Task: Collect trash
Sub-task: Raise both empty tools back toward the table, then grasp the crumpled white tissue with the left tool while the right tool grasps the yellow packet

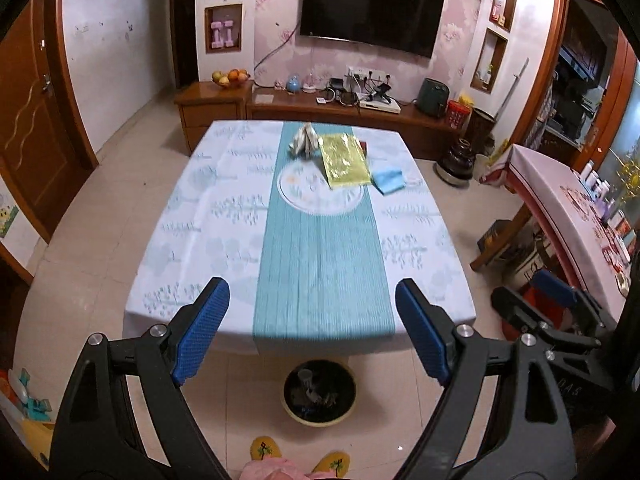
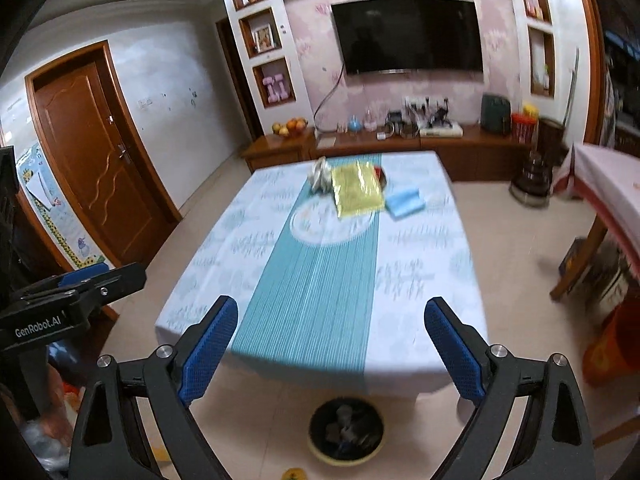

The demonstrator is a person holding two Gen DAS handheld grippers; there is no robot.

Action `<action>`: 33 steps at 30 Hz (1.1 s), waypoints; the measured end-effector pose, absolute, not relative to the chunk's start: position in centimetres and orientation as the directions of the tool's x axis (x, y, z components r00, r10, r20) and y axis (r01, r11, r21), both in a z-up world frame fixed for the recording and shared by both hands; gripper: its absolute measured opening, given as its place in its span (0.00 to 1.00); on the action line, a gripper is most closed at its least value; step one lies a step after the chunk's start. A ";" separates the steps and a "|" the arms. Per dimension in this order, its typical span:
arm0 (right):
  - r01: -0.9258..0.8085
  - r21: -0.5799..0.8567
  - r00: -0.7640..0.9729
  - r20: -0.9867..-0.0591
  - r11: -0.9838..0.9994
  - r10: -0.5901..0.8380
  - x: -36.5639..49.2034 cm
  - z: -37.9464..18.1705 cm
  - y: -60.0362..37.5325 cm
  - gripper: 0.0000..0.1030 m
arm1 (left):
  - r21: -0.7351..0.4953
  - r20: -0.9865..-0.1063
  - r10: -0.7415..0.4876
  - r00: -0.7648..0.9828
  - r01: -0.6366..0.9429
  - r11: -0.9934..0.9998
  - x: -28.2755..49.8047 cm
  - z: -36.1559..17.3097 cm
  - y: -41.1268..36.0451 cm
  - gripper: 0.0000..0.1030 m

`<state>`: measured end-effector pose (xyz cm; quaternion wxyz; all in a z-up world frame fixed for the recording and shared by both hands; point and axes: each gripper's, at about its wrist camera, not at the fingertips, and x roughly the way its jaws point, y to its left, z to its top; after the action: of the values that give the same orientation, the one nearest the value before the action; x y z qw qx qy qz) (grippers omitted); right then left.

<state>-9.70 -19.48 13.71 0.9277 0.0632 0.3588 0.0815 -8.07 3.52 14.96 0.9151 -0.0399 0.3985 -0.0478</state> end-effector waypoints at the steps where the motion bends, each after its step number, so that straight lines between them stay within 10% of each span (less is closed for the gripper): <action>1: -0.103 0.169 0.734 -0.652 0.980 0.190 -8.7 14.2 -19.5 0.93 | -0.108 -0.725 -0.116 0.678 0.054 0.993 -7.3 15.3 3.8 0.81; 17: 0.032 0.038 0.736 -0.677 0.999 0.003 14.9 11.6 -14.4 0.93 | -0.129 -0.749 -0.219 0.625 0.187 0.974 18.9 12.3 10.7 0.83; 33: 0.198 -0.228 0.558 -0.773 0.953 -0.301 42.6 -7.4 -5.9 0.93 | -0.154 -0.848 -0.321 0.422 0.384 0.911 48.7 -1.6 12.9 0.84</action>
<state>42.56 -5.95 -7.41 0.8807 -0.0574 0.4482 -0.1419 48.71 12.91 -1.56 0.8425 0.0318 0.4954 -0.2091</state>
